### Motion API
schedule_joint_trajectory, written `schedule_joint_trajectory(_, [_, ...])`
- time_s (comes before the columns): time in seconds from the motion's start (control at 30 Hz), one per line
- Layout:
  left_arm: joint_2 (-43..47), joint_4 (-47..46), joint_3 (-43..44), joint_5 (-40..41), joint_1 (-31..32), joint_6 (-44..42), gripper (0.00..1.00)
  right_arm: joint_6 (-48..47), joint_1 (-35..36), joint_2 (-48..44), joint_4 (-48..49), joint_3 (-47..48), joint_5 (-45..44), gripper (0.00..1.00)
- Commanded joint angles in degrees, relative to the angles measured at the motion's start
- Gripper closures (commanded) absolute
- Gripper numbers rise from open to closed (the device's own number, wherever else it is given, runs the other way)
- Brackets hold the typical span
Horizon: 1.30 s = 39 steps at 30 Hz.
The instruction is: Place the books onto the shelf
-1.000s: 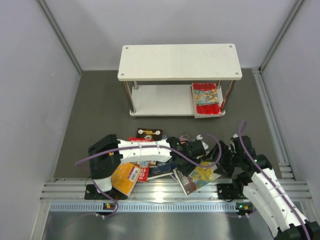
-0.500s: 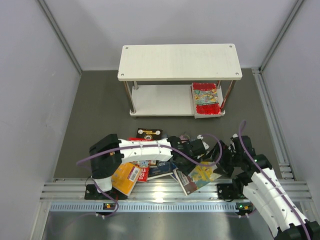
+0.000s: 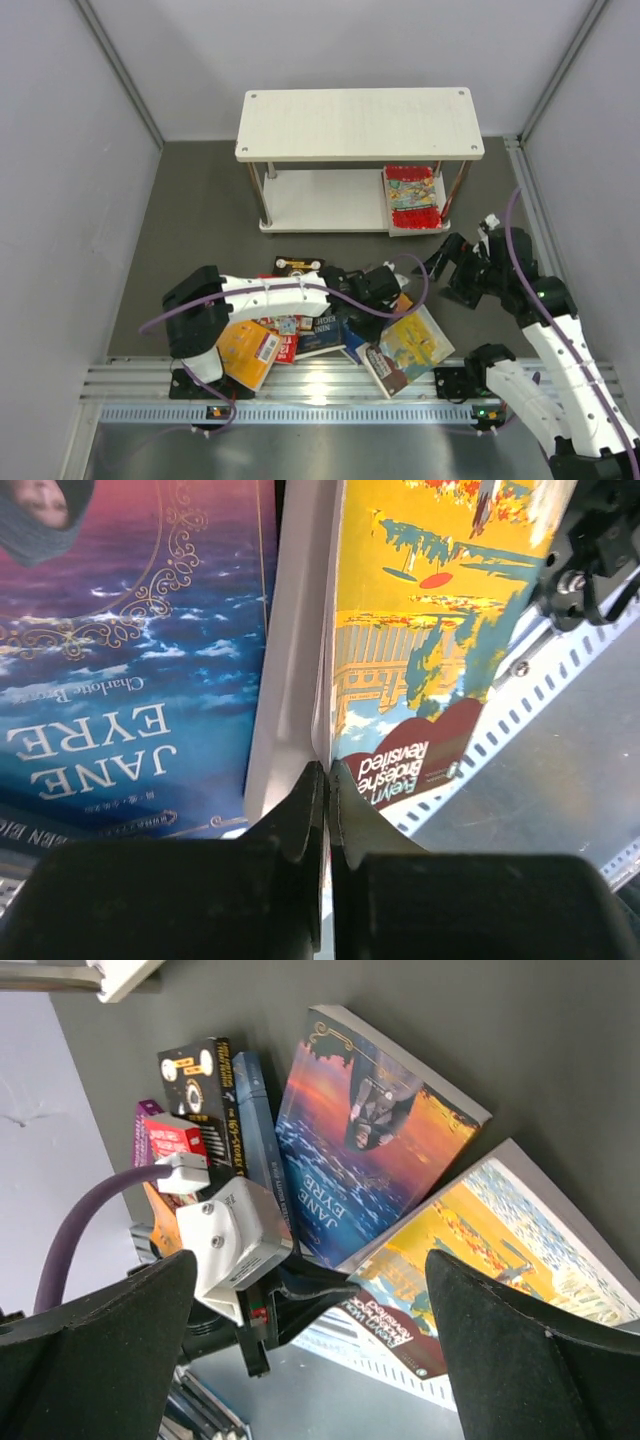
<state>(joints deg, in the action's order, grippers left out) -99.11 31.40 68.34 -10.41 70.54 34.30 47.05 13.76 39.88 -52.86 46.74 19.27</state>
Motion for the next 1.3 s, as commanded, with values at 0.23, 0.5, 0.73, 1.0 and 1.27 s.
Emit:
schedule_joint_trajectory(0.23, [-1.35, 7.71, 5.85, 2.84, -1.81, -4.59, 0.01, -1.78, -0.05, -1.9, -1.19, -0.85, -0.9, 0.03])
schedule_joint_trajectory(0.5, [-5.65, 5.0, 2.77, 0.58, -0.5, -7.5, 0.01, -3.45, -0.14, -2.0, -2.42, -2.44, -2.65, 0.03])
schedule_joint_trajectory(0.73, [-17.32, 8.41, 7.42, 0.83, 4.42, -8.03, 0.19, -5.38, -0.84, -0.59, -3.39, -2.27, -3.18, 0.03])
schedule_joint_trajectory(1.0, [-27.18, 15.27, 9.72, 6.28, 9.43, -4.87, 1.0, -7.32, -1.89, 0.46, -3.83, -3.06, -3.45, 0.02])
schedule_joint_trajectory(1.27, [-14.64, 14.22, 5.58, 9.71, 7.69, 0.23, 1.0, -8.72, -3.12, 1.6, -4.62, 1.32, -4.14, 0.02])
